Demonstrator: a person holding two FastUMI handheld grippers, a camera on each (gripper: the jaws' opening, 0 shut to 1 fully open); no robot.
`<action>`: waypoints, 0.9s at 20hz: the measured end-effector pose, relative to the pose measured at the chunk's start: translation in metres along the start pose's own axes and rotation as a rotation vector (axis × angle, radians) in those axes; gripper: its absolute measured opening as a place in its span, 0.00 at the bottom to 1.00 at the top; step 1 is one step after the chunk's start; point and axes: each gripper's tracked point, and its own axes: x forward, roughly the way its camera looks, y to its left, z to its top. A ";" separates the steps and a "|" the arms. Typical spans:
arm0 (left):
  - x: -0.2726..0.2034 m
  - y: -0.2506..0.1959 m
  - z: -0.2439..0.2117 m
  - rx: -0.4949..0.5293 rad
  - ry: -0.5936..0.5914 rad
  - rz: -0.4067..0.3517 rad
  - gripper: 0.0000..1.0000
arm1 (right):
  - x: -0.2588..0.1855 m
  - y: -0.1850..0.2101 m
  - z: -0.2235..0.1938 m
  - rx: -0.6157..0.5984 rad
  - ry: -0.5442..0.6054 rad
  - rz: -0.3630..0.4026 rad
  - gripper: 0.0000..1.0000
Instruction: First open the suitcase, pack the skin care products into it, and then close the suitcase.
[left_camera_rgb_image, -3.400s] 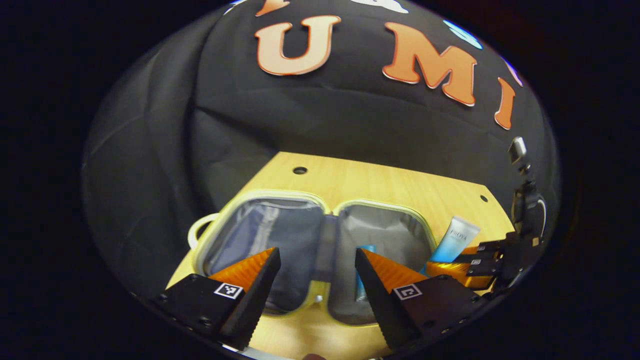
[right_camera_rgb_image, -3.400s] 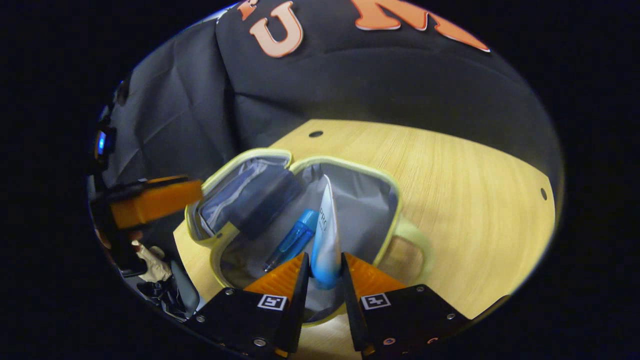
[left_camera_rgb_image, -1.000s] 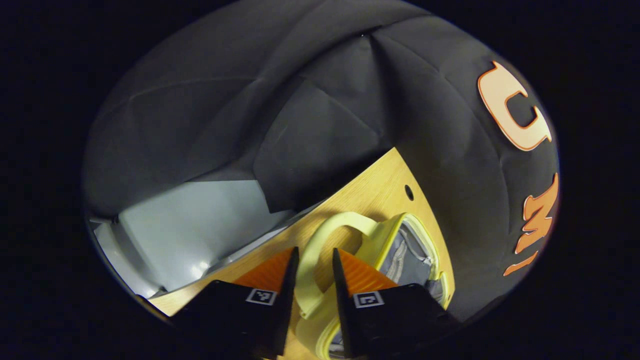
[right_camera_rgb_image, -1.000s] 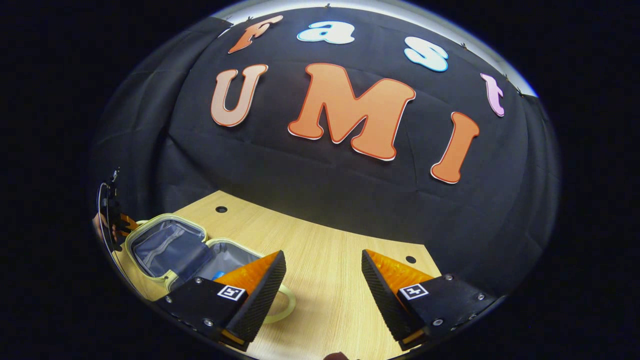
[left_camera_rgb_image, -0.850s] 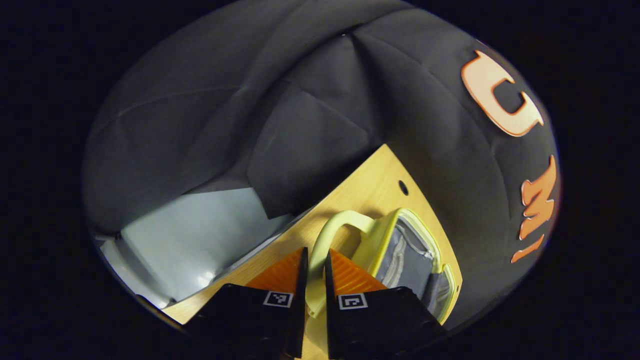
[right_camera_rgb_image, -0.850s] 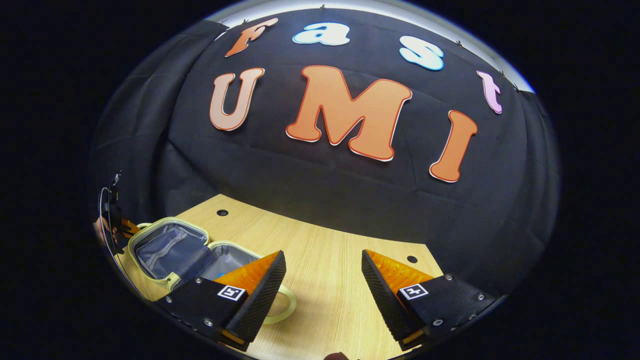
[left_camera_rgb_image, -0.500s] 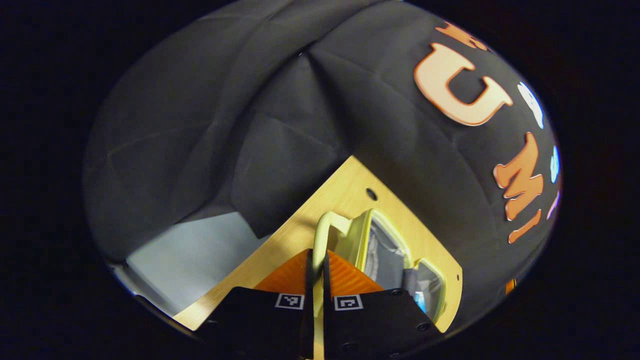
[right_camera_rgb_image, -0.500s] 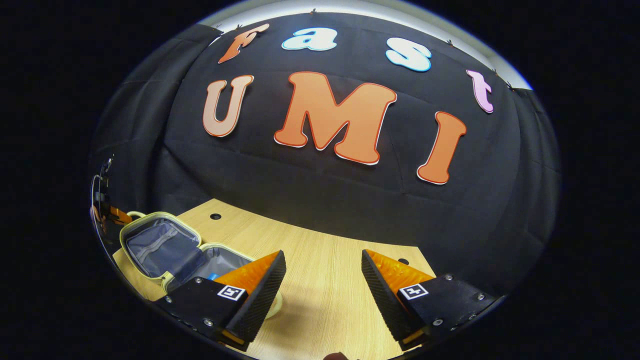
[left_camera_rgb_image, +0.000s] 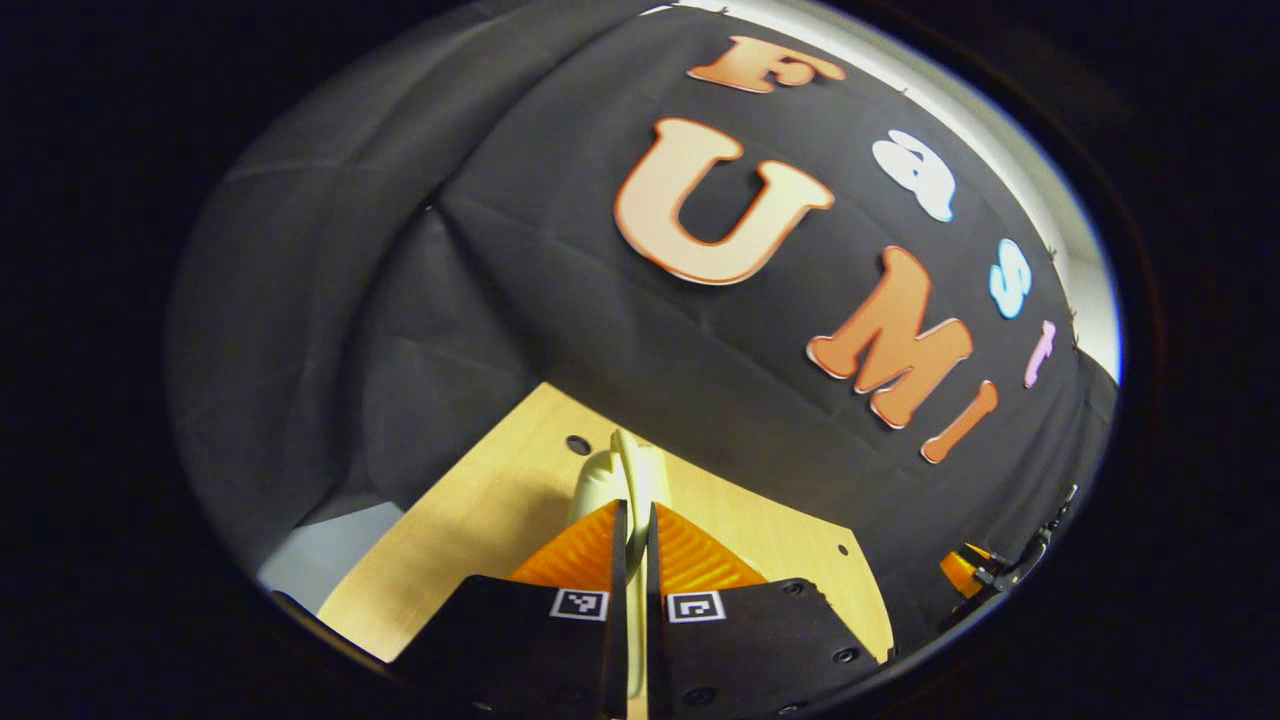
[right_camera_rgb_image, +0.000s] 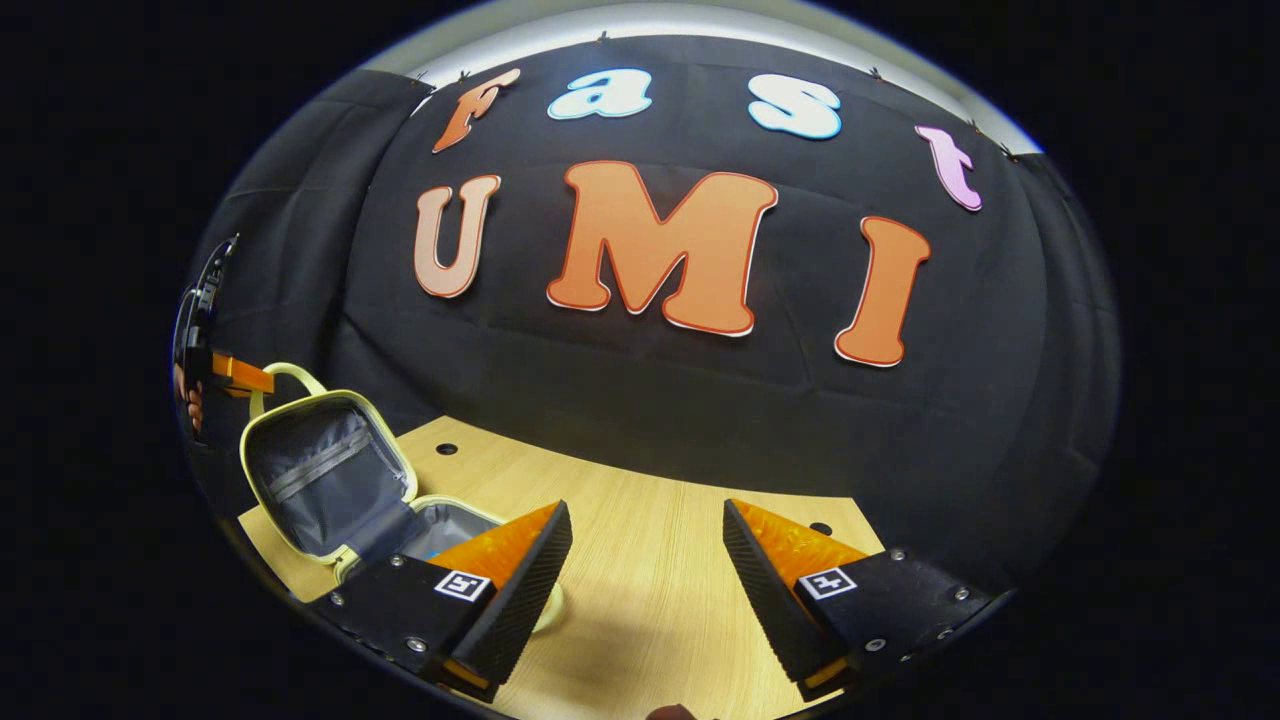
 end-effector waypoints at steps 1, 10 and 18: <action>-0.001 -0.021 -0.001 0.023 -0.001 -0.023 0.07 | -0.002 -0.005 0.000 0.004 -0.004 0.003 0.96; 0.027 -0.176 -0.064 0.180 0.061 -0.173 0.07 | -0.013 -0.057 0.002 0.026 -0.067 -0.029 0.96; 0.068 -0.257 -0.171 0.107 0.237 -0.263 0.08 | -0.022 -0.094 -0.029 0.070 -0.017 -0.051 0.96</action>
